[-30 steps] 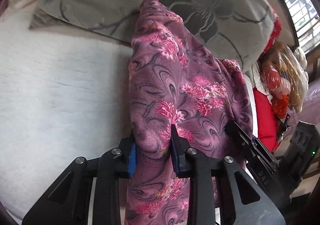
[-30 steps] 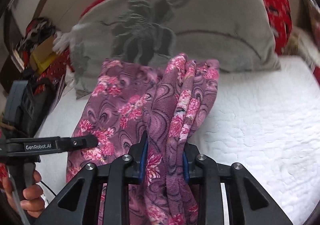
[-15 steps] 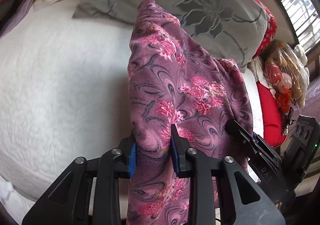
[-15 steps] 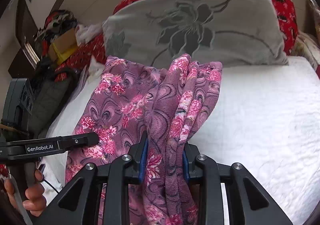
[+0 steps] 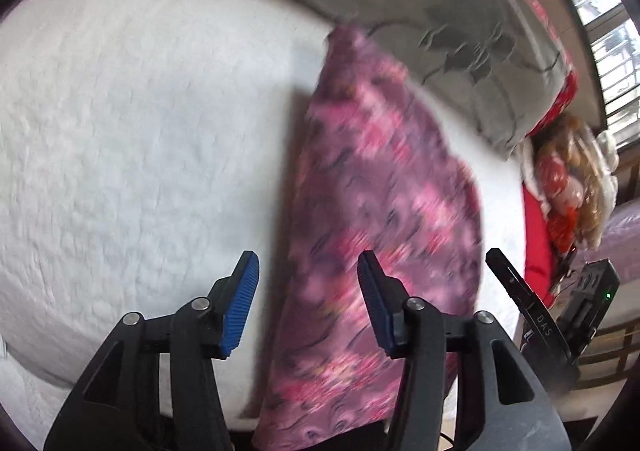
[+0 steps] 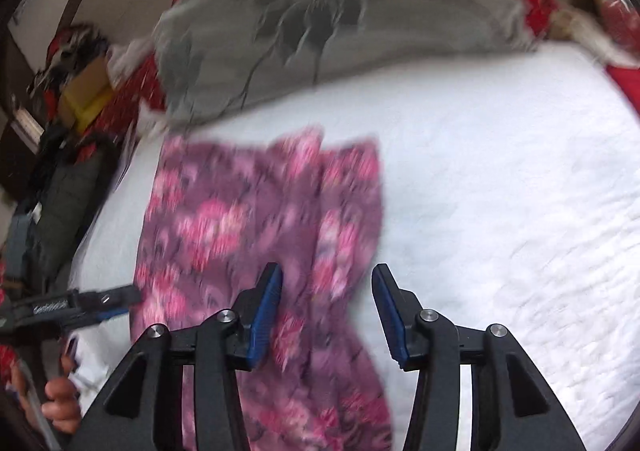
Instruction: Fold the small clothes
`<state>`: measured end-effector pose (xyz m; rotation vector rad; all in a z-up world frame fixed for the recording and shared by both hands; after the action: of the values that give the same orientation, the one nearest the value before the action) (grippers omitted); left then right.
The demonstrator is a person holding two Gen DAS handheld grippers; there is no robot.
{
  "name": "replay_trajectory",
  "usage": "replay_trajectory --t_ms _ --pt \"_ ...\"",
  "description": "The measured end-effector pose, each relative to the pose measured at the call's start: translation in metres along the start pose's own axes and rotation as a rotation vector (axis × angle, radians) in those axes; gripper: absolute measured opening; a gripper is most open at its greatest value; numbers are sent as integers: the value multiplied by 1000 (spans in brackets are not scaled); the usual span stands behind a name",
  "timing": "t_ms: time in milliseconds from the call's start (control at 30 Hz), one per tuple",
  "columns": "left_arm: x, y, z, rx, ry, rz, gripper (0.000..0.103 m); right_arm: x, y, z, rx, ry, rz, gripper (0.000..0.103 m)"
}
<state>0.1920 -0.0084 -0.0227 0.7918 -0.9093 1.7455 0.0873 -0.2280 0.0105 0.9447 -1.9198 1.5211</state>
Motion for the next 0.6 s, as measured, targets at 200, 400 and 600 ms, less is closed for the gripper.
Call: replay_trajectory --t_ms 200,400,600 --pt "-25 -29 46 -125 -77 50 51 -22 -31 -30 137 -41 49 29" --pt "-80 -50 39 -88 -149 2 77 -75 -27 -6 63 49 -38 20" --pt "-59 -52 45 -139 -157 11 77 -61 -35 10 -4 60 -77 30"
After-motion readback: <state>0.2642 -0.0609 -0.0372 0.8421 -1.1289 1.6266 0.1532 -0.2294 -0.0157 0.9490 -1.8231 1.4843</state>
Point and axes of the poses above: each gripper's, at about its wrist camera, not at the fingertips, and x roughly against the way its jaws point, z to its right, y to its underside, the point moved 3 cm from there along -x, roughly the way its jaws point, and after that the axes turned 7 degrees about x, right-handed, at the moved point
